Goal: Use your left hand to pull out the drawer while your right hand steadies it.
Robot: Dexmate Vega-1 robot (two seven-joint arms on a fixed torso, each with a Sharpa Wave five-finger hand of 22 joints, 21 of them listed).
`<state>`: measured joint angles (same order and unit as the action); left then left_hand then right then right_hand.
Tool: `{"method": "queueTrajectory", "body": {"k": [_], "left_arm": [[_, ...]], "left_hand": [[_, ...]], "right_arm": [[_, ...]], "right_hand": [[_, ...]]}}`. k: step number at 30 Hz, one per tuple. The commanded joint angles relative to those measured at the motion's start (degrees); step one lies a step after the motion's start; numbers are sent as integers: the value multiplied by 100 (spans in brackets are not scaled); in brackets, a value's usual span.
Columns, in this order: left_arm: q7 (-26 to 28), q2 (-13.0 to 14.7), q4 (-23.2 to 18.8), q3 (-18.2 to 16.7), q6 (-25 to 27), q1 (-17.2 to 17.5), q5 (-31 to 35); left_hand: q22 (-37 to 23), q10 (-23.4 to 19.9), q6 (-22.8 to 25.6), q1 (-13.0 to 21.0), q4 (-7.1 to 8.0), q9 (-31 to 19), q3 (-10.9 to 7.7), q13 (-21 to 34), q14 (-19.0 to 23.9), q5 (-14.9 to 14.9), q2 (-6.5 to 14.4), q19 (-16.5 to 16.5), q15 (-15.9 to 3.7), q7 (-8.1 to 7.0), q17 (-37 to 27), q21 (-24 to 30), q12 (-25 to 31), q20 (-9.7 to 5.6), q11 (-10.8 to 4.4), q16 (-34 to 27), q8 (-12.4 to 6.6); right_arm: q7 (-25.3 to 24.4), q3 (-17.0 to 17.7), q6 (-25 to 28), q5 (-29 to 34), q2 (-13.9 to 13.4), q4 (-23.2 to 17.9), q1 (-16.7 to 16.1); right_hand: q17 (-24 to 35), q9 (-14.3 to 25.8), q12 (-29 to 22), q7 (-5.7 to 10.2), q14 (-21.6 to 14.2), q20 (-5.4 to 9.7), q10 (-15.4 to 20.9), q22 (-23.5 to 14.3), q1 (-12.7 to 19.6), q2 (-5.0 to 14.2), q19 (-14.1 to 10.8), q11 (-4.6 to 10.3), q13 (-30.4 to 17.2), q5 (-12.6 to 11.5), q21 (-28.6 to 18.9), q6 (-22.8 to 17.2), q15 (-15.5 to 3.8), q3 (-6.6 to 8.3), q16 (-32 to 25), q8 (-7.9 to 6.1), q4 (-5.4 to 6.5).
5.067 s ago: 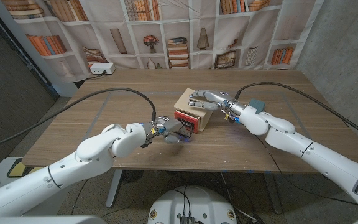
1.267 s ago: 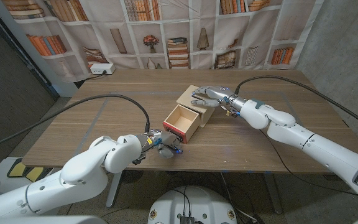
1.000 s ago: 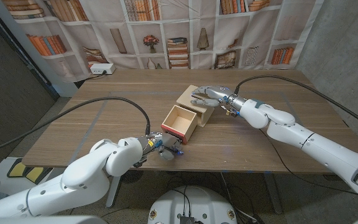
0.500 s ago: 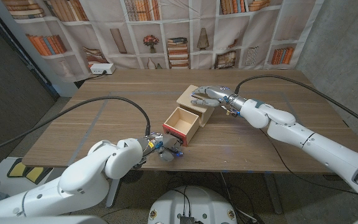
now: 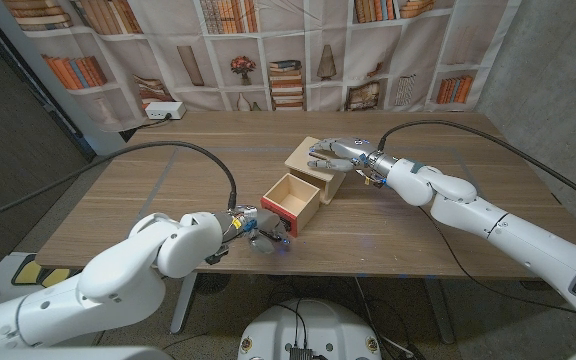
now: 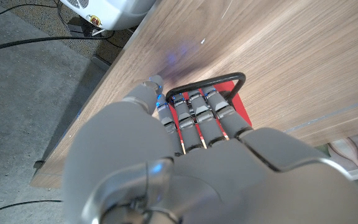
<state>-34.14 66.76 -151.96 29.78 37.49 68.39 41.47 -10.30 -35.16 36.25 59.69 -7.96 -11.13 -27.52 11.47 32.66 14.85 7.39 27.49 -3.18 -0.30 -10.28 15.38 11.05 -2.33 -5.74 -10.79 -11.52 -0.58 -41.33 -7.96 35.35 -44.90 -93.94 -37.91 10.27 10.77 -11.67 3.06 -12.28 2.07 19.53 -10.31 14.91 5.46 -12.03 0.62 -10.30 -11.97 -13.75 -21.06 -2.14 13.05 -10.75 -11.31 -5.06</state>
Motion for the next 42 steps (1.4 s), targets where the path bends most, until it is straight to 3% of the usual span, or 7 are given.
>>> {"method": "queueTrajectory", "body": {"k": [1, 9, 14, 26, 34, 36, 42], "left_arm": [[-121, 236, -304, -98, 461, 105, -100], [107, 150, -224, 255, 608, 78, 415], [359, 7, -46, 461, 468, 136, 1139], [374, -223, 214, 223, 150, 361, 1128], [218, -166, 29, 42, 155, 566, 1228], [280, -137, -12, -10, 179, 673, 1310], [471, -79, -82, -212, 240, 1005, 1394]], "left_hand": [[-12, -32, 70, -31, 38, -6, -7, -7, 50, 38, 1, -15, -237, 51, -26, -10, 23, -20, -5, -26, -23], [-20, 120, -48, -141, 112, -7, -4, -6, -127, 39, 9, -178, -154, 49, -33, -95, -27, 32, 57, 30, 17], [-29, 347, -245, -272, 181, -6, -2, -7, -493, 13, 3, -530, -160, -121, -35, -248, -63, 93, -51, 88, 58], [-36, 760, -612, -472, 233, -4, 49, -7, -969, -126, -106, -952, -149, -164, -30, -386, -74, 193, -105, 83, 103], [-50, 443, -497, -517, 192, -4, 46, -8, -554, -221, -184, -565, -161, -361, -16, -211, 76, 239, -73, -76, -6], [-53, 504, -573, -526, 179, -4, 48, -8, -587, -246, -212, -568, -111, -448, -12, -211, 47, 330, -68, -47, 22], [-63, 970, -838, -552, 150, -6, 16, -5, -1125, -341, -229, -1028, -51, -518, -22, -365, -69, 450, -48, 93, 74]], "right_arm": [[-31, -16, -105, -5, 43, 92, 65], [-49, -34, -130, -13, 71, 145, 73], [-99, 6, -58, -20, 44, 72, 1], [-86, 71, 133, -20, -45, -104, -138], [-95, 90, 170, 13, -80, -218, -186], [-102, 96, 179, 19, -86, -242, -203], [-101, 102, 209, 47, -99, -321, -254]], "right_hand": [[13, 31, -33, 1, -5, 248, 47, -29, 4, 35, -48, -15, -17, 5, 18, -47, -67, 6, 14, -4, 0], [13, 32, -33, 3, -2, 252, 47, -29, 3, 36, -54, -2, -17, 6, 26, -46, -67, 7, 16, -3, -2], [12, 32, -30, 4, -4, 248, 41, -29, 3, 35, -57, 0, -17, 6, 31, -50, -67, 7, 15, -5, -2], [12, 32, -36, -8, -14, 243, 56, -30, 2, 31, -61, -15, -17, 7, 43, -54, -74, 6, 12, -5, -6], [11, 32, -32, -3, -7, 245, 48, -30, 2, 30, -65, -1, -17, 7, 51, -54, -78, 7, 15, -5, -8], [11, 32, -32, -4, -6, 242, 47, -30, 2, 29, -63, 7, -17, 7, 54, -54, -73, 7, 16, -5, -9], [10, 32, -36, -13, -2, 236, 58, -31, 3, 28, -65, -2, -17, 7, 62, -73, -61, 7, 17, -11, -11]]}}
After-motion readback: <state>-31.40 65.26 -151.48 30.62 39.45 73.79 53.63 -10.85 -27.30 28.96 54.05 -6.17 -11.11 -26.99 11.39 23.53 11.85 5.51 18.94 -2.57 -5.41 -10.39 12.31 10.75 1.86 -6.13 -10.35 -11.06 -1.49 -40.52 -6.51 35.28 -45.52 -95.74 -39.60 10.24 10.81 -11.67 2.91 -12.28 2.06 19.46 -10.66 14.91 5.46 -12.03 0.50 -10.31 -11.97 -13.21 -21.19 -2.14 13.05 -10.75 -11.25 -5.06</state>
